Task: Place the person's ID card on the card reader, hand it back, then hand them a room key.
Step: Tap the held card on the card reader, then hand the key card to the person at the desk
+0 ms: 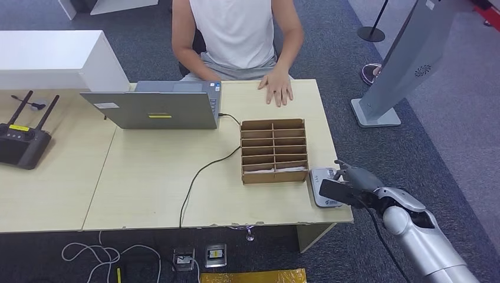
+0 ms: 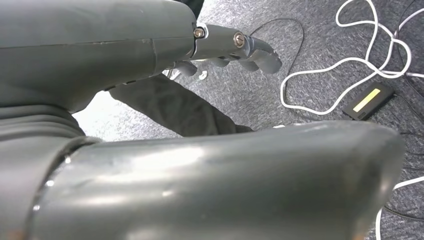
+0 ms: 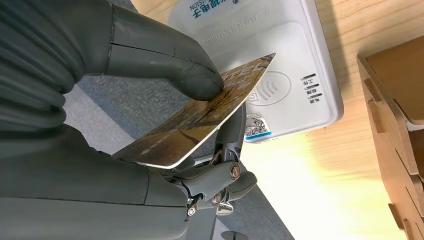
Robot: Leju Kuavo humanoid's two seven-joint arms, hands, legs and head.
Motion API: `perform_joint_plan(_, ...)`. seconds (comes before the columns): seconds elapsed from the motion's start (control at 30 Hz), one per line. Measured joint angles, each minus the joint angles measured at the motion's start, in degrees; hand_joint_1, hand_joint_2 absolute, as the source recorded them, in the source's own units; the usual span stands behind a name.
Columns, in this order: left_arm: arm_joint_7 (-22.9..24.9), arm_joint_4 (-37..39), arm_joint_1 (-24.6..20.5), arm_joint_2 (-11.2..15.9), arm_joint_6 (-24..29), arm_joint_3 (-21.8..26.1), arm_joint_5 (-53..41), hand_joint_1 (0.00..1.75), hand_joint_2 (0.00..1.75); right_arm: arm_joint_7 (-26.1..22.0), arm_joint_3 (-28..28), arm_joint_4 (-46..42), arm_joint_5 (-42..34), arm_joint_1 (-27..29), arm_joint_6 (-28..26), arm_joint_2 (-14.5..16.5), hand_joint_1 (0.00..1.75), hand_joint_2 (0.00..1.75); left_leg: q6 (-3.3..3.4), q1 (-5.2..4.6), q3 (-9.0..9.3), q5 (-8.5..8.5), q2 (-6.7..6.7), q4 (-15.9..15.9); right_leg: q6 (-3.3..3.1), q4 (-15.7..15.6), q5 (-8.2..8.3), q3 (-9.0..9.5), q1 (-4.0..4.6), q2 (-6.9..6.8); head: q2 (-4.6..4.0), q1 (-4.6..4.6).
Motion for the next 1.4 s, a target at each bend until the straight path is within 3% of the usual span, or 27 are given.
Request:
perform_joint_plan(1.2,-0.9,0.01,0.01,-0.63,0.92,0.0,-0.67,0.0,0.0,-0.54,0.49,1.5,-0.26,-2.05,-0.67,0.09,1.75,1.75,0.0,0.0,0.03,0.0,0.01,0.01,0.0,0.0,0.0,0.04,0.0,0.0,0.0,-0.01)
perform_joint_plan(1.4,-0.9,0.02,0.01,-0.65,1.02,-0.05,-1.39,0.0,0.0,-2.77,-0.42,2.62,1.47,-7.0,-2.34,0.1,1.75,1.75,0.0,-0.02,-0.01,0.01,0.06,0.01,0.0,0.01,0.03,-0.01,-0.02,0.05,0.0,-0.01)
